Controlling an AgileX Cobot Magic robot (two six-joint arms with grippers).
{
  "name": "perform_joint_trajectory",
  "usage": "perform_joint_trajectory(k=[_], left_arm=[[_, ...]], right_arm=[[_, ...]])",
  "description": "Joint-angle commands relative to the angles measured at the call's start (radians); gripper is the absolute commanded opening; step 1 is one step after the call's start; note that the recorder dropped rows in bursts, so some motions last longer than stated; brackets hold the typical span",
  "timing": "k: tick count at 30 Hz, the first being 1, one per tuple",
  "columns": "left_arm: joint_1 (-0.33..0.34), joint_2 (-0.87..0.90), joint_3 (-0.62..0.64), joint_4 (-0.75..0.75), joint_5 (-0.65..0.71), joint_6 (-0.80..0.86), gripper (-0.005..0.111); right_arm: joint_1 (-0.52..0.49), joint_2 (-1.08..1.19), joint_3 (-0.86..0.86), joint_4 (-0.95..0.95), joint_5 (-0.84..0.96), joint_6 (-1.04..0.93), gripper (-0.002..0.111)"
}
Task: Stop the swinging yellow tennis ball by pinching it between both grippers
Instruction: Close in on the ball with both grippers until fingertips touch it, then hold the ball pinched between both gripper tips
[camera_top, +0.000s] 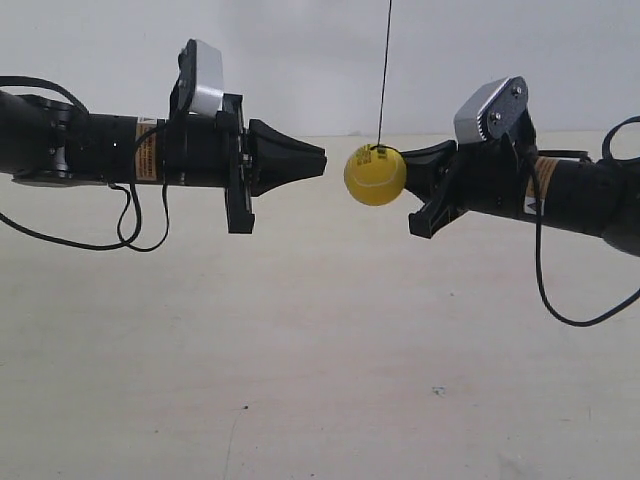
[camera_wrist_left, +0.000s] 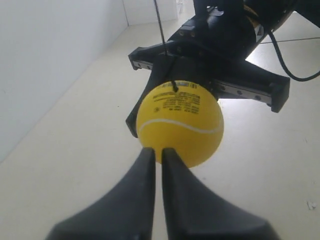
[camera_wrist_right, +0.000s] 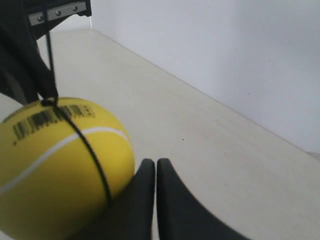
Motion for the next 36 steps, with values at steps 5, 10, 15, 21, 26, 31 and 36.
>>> perform_joint_trajectory(k=[5, 10, 15, 21, 26, 31, 36], left_arm=[[-0.004, 0.000, -0.005, 0.045, -0.058, -0.038, 0.005], [-0.004, 0.000, -0.005, 0.045, -0.064, -0.038, 0.005], [-0.004, 0.000, -0.005, 0.045, -0.064, -0.038, 0.005], [-0.004, 0.000, -0.005, 0.045, -0.064, -0.038, 0.005], [-0.004, 0.000, -0.005, 0.045, -0.060, -0.036, 0.005], [-0.004, 0.000, -0.005, 0.045, -0.038, -0.033, 0.005], [-0.004, 0.000, -0.005, 0.045, -0.038, -0.015, 0.005]], right_arm=[[0.002, 0.001, -0.005, -0.020, -0.016, 0.008, 0.000], [0.000, 0.001, -0.005, -0.018, -0.016, 0.001, 0.000], [0.000, 0.001, -0.005, -0.023, -0.022, -0.006, 0.000], [0.000, -0.008, -0.005, -0.035, -0.005, -0.013, 0.000], [0.000, -0.008, -0.005, -0.045, -0.015, -0.013, 0.000], [0.000, -0.008, -0.005, -0.045, -0.059, -0.018, 0.000], [0.000, -0.008, -0.005, -0.041, -0.071, -0.025, 0.000]])
